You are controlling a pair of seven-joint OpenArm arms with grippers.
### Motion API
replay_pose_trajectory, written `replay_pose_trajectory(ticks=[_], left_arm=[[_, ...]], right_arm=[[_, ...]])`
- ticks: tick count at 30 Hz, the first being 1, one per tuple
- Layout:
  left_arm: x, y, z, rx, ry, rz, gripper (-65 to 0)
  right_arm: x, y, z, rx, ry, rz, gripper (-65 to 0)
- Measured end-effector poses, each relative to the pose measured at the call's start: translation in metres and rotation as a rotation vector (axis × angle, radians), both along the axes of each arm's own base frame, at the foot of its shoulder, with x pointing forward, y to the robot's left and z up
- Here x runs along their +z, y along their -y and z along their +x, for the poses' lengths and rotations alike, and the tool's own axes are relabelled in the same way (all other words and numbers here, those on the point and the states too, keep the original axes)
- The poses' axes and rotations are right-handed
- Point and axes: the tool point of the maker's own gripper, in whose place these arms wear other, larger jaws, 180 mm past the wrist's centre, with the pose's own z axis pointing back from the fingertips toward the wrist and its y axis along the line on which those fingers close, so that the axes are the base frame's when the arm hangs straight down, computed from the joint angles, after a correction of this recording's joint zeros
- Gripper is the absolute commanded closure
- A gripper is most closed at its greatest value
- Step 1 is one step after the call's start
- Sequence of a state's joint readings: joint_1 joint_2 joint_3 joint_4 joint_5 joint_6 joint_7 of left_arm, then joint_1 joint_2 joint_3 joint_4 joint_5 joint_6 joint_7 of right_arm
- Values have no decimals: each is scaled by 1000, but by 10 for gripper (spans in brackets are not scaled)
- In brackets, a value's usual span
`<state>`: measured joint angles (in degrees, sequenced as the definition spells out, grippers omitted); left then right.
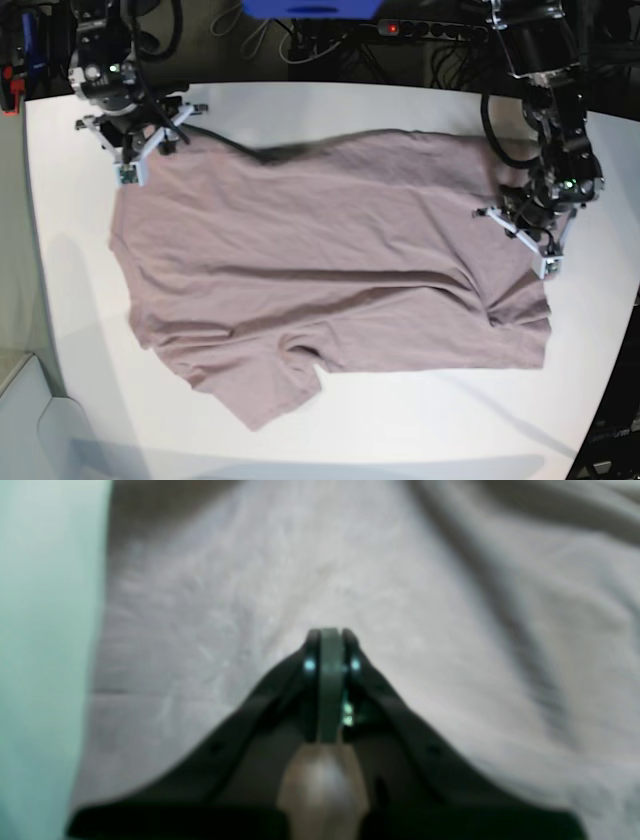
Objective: Layout the t-shirt on the table in an organized manner, then fold the t-shirt properly
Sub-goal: 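Lower both grippers onto the shirt's collar edge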
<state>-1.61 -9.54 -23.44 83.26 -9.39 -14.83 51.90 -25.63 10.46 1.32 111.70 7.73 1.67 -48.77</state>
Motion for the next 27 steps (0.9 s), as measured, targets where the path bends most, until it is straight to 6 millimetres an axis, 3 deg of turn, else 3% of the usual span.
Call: replay_pose_trajectory(ticks=[4, 12, 18, 20, 25, 27], left_arm=[[-18, -4, -5, 8, 0, -13, -1], [-23, -7, 1, 26, 39, -33, -1], [-23, -8, 1, 27, 40, -33, -1], [-23, -8, 0, 29, 39, -36, -1], [-23, -8, 0, 31, 43, -36, -1], [-23, -9, -1, 31, 43, -36, -1]], right_arm=[[-6, -11, -11, 20, -29, 17, -310], [-7, -7, -13, 15, -29, 10, -312], [-34, 0, -15, 2, -55, 0, -298], [-35, 1, -8, -1, -25, 2, -250], [-30, 4, -6, -1, -16, -10, 0], [-25, -1, -9, 7, -36, -3, 0]])
